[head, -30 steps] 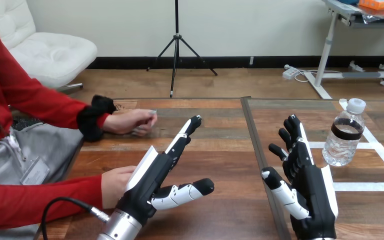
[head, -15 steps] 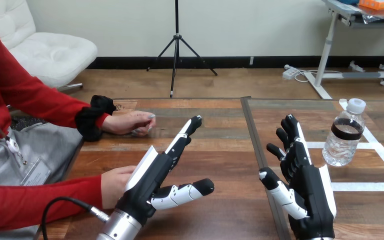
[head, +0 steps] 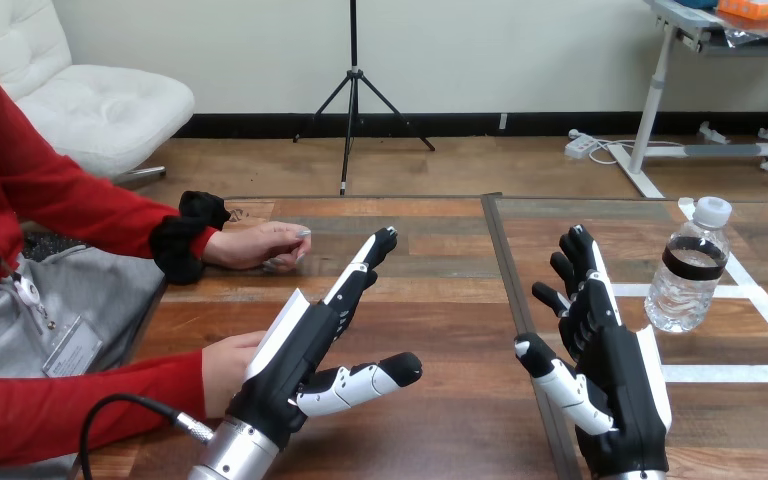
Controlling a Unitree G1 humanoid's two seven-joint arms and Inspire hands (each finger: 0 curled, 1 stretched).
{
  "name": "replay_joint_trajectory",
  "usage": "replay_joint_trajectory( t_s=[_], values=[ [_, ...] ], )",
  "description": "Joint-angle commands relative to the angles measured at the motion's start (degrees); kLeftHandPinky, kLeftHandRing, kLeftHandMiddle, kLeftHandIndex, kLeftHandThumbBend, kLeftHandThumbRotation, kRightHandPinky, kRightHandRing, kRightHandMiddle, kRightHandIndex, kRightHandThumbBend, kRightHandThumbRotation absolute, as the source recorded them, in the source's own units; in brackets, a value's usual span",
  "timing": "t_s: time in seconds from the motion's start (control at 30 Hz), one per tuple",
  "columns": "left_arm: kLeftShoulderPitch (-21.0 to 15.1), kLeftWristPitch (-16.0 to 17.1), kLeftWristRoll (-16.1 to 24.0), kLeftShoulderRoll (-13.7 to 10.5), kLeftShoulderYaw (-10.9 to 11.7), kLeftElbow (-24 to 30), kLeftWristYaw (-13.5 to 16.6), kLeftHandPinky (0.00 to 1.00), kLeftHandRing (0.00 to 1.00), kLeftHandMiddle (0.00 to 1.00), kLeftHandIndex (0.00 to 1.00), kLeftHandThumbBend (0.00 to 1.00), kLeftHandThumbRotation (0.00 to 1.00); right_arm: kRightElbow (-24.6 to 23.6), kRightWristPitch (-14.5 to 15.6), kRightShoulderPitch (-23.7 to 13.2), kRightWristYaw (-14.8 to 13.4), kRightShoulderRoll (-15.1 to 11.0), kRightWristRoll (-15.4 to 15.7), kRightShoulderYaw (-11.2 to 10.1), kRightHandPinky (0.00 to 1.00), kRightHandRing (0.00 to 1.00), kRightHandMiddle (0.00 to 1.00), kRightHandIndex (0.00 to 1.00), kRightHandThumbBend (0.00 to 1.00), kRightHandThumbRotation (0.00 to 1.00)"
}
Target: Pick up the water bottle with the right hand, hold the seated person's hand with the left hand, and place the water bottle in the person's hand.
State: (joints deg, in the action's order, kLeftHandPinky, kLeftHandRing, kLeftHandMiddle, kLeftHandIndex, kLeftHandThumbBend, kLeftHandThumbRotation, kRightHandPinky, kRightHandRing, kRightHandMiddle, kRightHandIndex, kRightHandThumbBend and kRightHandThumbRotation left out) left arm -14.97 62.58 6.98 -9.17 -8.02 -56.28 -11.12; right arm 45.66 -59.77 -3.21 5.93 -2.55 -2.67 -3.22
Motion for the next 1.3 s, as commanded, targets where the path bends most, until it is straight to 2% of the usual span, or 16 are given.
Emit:
replay_joint_trajectory(
  t_s=[0.0,0.7,0.9,1.03,1.27],
  values=[
    [-2.09,1.02,-1.42,0.31,0.93,0.95,-0.61,0.98,1.0,1.0,1.0,1.0,0.76,-0.59,0.14,-4.97,-0.02,0.01,-0.53,-0.66,0.9,0.99,1.0,1.0,1.0,0.64],
    [-1.49,1.05,-0.33,0.34,1.21,1.88,0.47,0.98,1.0,1.0,1.0,1.0,0.76,-0.44,-0.86,-4.83,-1.39,-0.59,-0.12,-1.72,0.91,1.0,1.0,1.0,1.0,0.62],
    [-1.37,1.11,-0.82,0.52,1.15,1.85,0.02,0.97,1.0,1.0,1.0,1.0,0.76,-0.77,-0.73,-4.58,-1.09,-0.89,-1.2,-2.45,0.91,1.0,1.0,1.0,1.0,0.6],
    [-1.37,1.13,-0.93,0.58,1.12,1.71,-0.14,0.97,1.0,1.0,1.0,1.0,0.75,-1.05,-0.83,-4.4,-3.28,-1.33,0.34,-3.63,0.91,0.99,1.0,1.0,1.0,0.59],
    [-1.22,1.0,0.08,0.46,1.05,1.89,0.7,0.97,1.0,1.0,1.0,1.0,0.76,-1.6,-1.14,-4.27,-3.44,-1.8,-0.81,-4.74,0.91,0.98,1.0,1.0,1.0,0.57]
  ],
)
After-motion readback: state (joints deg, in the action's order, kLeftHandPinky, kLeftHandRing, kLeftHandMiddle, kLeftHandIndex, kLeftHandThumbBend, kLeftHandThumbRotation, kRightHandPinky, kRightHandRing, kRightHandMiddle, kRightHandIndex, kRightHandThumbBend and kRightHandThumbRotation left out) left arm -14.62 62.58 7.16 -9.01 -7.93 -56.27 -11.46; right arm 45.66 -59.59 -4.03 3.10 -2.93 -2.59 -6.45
